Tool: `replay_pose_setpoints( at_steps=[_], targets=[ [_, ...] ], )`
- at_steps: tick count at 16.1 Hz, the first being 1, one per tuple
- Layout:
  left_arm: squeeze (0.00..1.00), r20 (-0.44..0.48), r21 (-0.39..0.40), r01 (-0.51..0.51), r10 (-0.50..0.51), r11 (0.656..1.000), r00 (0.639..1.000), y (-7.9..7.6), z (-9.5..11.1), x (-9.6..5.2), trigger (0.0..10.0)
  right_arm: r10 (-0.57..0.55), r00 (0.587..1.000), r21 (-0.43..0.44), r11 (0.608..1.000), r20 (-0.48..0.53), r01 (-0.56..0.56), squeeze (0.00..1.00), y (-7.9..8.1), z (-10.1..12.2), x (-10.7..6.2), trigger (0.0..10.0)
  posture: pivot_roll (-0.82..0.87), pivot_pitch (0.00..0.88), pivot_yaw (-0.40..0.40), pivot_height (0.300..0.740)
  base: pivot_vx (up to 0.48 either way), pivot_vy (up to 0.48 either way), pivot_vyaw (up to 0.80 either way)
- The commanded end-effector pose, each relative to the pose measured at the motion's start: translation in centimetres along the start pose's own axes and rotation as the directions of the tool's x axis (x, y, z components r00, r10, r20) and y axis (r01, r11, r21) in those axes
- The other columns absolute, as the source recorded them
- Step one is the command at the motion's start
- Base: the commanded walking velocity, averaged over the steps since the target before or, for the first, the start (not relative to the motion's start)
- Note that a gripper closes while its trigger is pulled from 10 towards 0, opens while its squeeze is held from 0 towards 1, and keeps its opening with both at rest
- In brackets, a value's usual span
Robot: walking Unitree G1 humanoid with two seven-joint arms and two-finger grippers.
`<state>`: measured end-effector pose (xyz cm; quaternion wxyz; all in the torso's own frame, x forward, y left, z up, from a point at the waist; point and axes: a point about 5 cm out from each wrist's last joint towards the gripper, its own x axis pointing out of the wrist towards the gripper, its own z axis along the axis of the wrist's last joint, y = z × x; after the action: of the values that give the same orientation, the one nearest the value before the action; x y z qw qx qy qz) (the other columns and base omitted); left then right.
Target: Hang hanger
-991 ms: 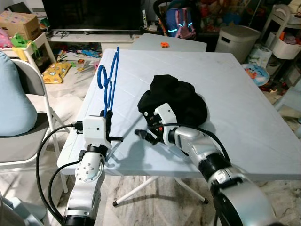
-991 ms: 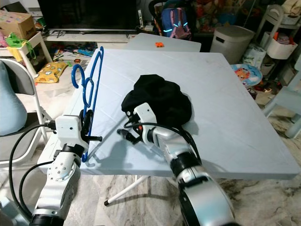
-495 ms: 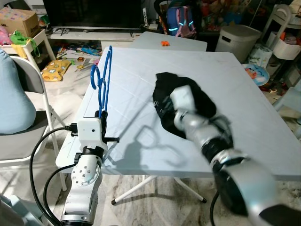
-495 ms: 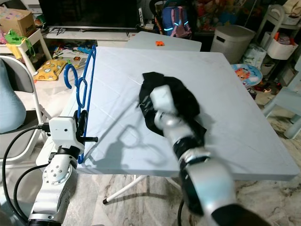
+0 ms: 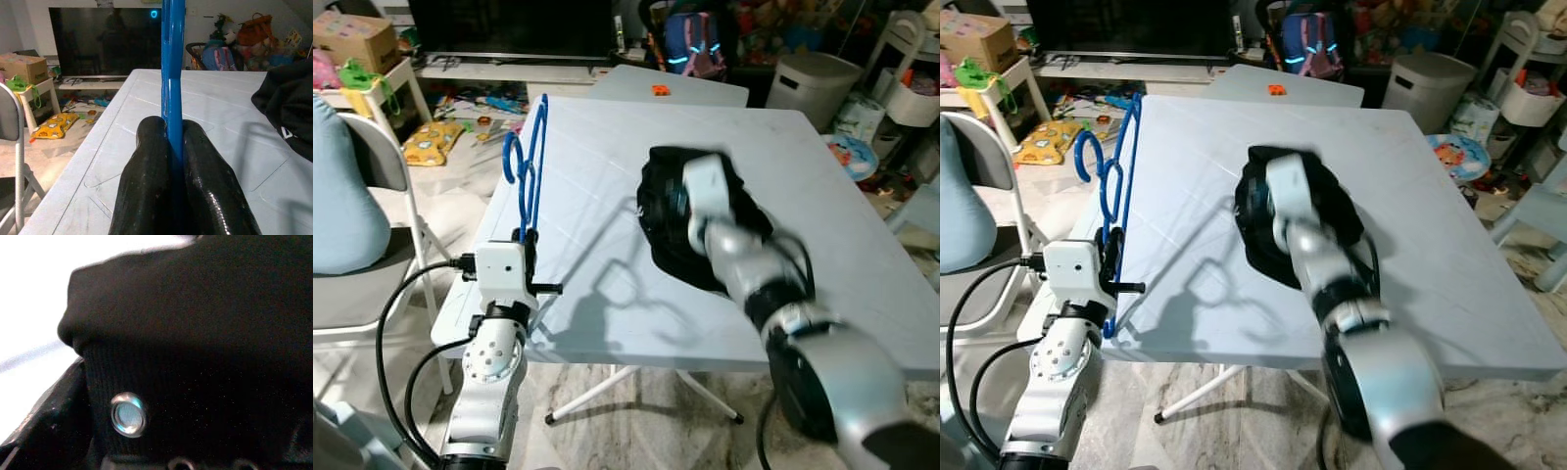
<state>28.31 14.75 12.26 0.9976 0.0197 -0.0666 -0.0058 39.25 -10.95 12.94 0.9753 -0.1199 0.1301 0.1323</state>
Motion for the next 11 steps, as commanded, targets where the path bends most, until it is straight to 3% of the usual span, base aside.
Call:
replay_pose_setpoints(
  at_steps=[1, 5, 7, 8, 11],
  targets=[
    [0.00, -0.046, -0.006, 0.040, -0.040, 0.999, 0.998, -0.5, -0.7, 0.0, 10.0, 0.006, 1.000, -0.033, 0.999, 0.009, -0.006, 0.00, -1.2, -0.4, -0.3, 10.0, 0.11, 0.000, -0.047, 0.740, 0.000, 0.000, 0.00],
    [0.00, -0.047, 0.050, 0.156, -0.153, 0.987, 0.987, -1.0, -0.9, 0.1, 10.0, -0.033, 0.999, -0.001, 0.999, 0.030, 0.033, 0.00, -4.8, -3.8, -2.4, 10.0, 0.05, 0.000, -0.010, 0.740, 0.000, 0.000, 0.00],
    [0.00, -0.031, 0.068, 0.150, -0.148, 0.986, 0.989, -0.8, -0.5, 0.3, 10.0, -0.057, 0.993, 0.016, 0.998, 0.102, 0.056, 0.00, -6.0, -4.1, -3.4, 10.0, 0.04, 0.000, -0.003, 0.740, 0.000, 0.000, 0.00],
    [0.00, -0.022, 0.089, 0.132, -0.131, 0.987, 0.991, -0.6, -0.1, 0.2, 10.0, -0.067, 0.979, 0.050, 0.997, 0.190, 0.058, 0.00, -6.6, -3.7, -4.5, 10.0, 0.04, 0.008, -0.005, 0.740, 0.000, 0.000, 0.00],
    [0.00, -0.032, 0.125, 0.093, -0.090, 0.988, 0.995, -0.6, -0.1, -0.3, 10.0, -0.029, 0.929, 0.118, 0.993, 0.369, -0.016, 0.00, -5.5, -2.7, -7.2, 10.0, 0.03, 0.019, -0.010, 0.740, 0.000, 0.000, 0.00]
  ],
)
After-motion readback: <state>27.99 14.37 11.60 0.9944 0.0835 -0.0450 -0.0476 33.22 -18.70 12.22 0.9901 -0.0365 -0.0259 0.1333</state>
